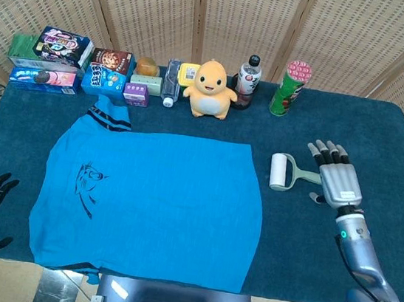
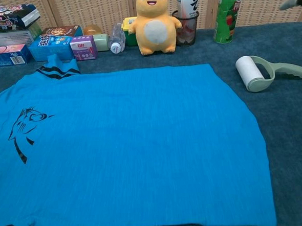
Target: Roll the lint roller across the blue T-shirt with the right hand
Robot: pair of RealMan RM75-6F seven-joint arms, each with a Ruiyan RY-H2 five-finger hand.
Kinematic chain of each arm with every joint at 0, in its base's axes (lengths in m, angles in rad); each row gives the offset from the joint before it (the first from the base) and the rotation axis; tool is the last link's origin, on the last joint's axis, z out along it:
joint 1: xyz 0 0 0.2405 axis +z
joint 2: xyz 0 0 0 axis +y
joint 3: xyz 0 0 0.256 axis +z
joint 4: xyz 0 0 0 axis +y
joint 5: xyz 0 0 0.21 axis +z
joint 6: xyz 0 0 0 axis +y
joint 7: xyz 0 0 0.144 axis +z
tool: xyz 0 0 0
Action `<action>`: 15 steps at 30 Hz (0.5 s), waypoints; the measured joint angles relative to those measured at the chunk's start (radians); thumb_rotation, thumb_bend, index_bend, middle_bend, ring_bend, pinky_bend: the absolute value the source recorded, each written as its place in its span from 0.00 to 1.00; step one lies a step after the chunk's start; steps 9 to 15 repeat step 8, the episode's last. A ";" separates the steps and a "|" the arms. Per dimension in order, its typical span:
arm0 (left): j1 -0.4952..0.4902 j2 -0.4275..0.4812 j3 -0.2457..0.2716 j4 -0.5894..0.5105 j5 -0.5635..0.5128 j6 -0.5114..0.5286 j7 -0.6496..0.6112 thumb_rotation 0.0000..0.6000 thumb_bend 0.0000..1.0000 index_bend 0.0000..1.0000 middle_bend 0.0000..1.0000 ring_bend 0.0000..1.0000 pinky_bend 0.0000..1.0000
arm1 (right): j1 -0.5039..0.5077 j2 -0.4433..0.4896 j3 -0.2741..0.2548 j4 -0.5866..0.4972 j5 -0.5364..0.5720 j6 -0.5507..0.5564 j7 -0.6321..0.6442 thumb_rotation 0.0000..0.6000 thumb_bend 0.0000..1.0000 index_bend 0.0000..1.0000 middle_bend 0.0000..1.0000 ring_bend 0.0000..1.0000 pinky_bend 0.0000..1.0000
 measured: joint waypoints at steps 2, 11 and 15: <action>0.008 0.002 0.001 -0.005 0.002 0.015 0.007 1.00 0.09 0.00 0.00 0.00 0.01 | -0.057 0.011 -0.022 -0.012 -0.062 0.080 0.043 1.00 0.00 0.01 0.00 0.00 0.00; 0.031 0.007 0.008 -0.007 0.045 0.064 0.012 1.00 0.09 0.00 0.00 0.00 0.01 | -0.227 0.028 -0.094 -0.028 -0.219 0.295 0.134 1.00 0.00 0.02 0.00 0.00 0.00; 0.031 0.007 0.008 -0.007 0.045 0.064 0.012 1.00 0.09 0.00 0.00 0.00 0.01 | -0.227 0.028 -0.094 -0.028 -0.219 0.295 0.134 1.00 0.00 0.02 0.00 0.00 0.00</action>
